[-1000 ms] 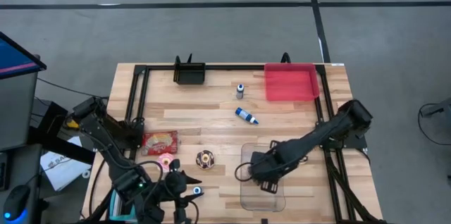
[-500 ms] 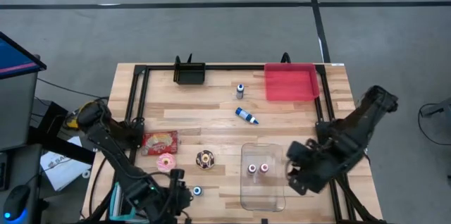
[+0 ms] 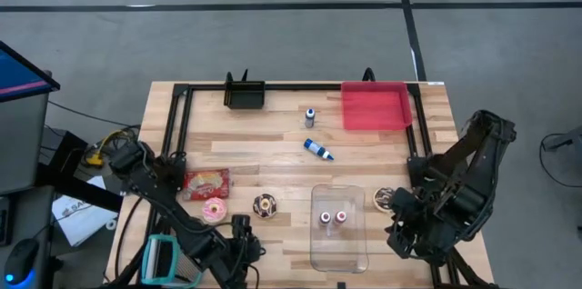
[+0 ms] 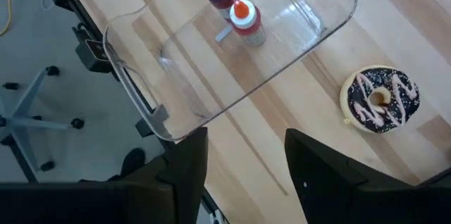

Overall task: Pick & Place Food Item
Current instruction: Put the bottom blue food coloring bottle into the transparent bin

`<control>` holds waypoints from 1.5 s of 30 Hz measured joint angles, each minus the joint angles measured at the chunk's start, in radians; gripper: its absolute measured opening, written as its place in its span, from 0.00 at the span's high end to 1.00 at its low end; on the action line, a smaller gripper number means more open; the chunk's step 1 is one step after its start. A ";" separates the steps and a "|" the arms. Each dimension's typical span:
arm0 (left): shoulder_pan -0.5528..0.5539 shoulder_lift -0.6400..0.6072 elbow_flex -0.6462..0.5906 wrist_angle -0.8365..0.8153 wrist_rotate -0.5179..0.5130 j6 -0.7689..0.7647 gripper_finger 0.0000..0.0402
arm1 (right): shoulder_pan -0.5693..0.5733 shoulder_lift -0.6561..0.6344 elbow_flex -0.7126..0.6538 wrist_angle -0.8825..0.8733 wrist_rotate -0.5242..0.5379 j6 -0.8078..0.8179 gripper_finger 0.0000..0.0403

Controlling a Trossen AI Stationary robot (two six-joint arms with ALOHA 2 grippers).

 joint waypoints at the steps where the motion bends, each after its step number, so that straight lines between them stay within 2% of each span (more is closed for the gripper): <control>1: 0.004 0.000 -0.016 0.018 0.016 -0.008 0.33 | 0.002 0.000 0.000 0.000 0.000 0.000 0.55; 9: 0.033 -0.016 -0.065 0.097 0.013 -0.054 0.44 | 0.012 0.000 0.000 0.005 0.001 0.013 0.55; 21: 0.045 -0.023 -0.067 0.087 0.017 -0.053 0.62 | 0.014 0.000 0.000 0.000 0.001 0.018 0.55; 26: 0.043 -0.024 -0.067 0.089 0.017 -0.061 0.61 | 0.020 0.000 0.000 0.001 0.001 0.019 0.55; 38: 0.031 -0.024 -0.067 0.079 0.016 -0.119 0.50 | 0.052 0.000 0.000 0.001 0.004 0.064 0.55; 45: 0.030 -0.024 -0.070 0.073 0.012 -0.156 0.51 | 0.052 0.001 0.000 0.001 0.008 0.068 0.56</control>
